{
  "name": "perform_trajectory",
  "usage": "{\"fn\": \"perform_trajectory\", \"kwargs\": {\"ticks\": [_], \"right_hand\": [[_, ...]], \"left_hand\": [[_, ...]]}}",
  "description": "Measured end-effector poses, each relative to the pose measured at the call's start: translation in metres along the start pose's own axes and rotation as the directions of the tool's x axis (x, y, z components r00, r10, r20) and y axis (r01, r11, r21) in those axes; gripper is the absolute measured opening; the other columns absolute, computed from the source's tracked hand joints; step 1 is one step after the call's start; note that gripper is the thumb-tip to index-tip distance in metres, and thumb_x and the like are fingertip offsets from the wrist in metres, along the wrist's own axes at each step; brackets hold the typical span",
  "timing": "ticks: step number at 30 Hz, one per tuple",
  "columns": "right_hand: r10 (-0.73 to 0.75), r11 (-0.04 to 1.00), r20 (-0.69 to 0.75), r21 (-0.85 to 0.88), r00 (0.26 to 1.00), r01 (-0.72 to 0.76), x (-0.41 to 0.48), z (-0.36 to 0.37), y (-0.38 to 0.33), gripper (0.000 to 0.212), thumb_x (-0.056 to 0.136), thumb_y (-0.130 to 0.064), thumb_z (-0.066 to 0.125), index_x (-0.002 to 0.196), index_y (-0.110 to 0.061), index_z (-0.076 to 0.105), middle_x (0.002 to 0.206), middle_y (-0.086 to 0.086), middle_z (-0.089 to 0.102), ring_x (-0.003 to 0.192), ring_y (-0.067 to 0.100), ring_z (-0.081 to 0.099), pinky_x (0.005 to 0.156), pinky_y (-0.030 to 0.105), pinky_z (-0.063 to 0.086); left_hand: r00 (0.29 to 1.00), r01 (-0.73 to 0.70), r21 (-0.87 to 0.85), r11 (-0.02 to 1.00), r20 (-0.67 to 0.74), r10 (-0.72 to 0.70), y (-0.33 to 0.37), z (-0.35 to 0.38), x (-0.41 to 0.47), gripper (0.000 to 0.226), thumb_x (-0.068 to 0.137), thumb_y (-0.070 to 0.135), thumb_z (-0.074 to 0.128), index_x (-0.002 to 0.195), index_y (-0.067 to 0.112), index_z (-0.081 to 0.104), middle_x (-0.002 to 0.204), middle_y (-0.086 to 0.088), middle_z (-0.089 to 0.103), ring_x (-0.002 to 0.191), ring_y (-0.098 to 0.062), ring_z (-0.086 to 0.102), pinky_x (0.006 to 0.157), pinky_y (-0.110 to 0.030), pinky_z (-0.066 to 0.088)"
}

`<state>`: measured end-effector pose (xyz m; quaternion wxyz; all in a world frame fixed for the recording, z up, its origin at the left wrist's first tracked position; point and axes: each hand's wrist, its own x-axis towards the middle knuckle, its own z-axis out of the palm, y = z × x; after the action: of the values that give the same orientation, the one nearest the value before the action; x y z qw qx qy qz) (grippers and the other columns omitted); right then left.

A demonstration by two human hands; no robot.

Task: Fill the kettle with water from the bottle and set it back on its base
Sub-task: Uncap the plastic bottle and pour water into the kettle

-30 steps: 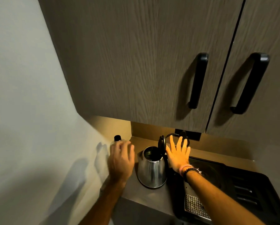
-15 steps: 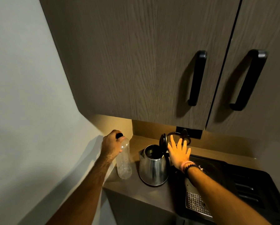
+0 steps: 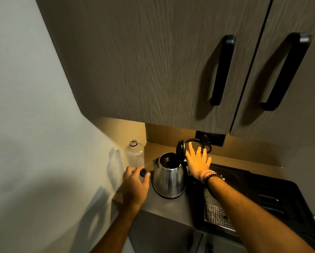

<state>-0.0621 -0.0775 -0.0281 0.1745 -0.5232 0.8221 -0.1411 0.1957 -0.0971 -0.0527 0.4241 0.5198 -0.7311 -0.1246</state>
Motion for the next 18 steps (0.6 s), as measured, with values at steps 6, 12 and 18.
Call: {"fn": "perform_trajectory", "kwargs": {"ticks": [6, 12, 18], "right_hand": [[-0.045, 0.998, 0.002, -0.04, 0.999, 0.045, 0.0, 0.0, 0.001, 0.073, 0.101, -0.043, 0.036, 0.149, -0.038, -0.019, 0.161, 0.025, -0.012, 0.145, 0.048, -0.021, 0.112, 0.07, -0.006], [-0.033, 0.999, -0.004, -0.033, 0.999, 0.033, 0.003, 0.001, 0.001, 0.073, 0.099, -0.052, 0.033, 0.15, -0.035, -0.016, 0.162, 0.026, -0.01, 0.146, 0.047, -0.019, 0.113, 0.068, -0.006], [-0.045, 0.999, -0.01, -0.02, 0.999, 0.045, 0.006, 0.003, 0.002, 0.07, 0.1, -0.048, 0.032, 0.149, -0.038, -0.017, 0.163, 0.022, -0.01, 0.146, 0.046, -0.019, 0.112, 0.069, -0.007]], "left_hand": [[0.875, 0.293, 0.234, 0.927, 0.324, -0.359, -0.042, 0.048, -0.041, 0.015, 0.088, 0.022, 0.067, 0.101, 0.014, 0.068, 0.107, -0.007, 0.062, 0.098, -0.024, 0.06, 0.081, -0.032, 0.05], [0.822, 0.341, 0.229, 0.912, 0.397, -0.407, -0.059, 0.068, -0.039, 0.04, 0.084, 0.013, 0.073, 0.122, 0.009, 0.063, 0.123, -0.011, 0.062, 0.113, -0.029, 0.059, 0.095, -0.039, 0.051], [0.939, 0.336, 0.15, 0.93, 0.023, -0.343, -0.049, 0.043, -0.026, 0.069, 0.057, 0.043, 0.092, 0.11, 0.015, 0.059, 0.108, -0.014, 0.06, 0.095, -0.035, 0.06, 0.068, -0.042, 0.048]]}}
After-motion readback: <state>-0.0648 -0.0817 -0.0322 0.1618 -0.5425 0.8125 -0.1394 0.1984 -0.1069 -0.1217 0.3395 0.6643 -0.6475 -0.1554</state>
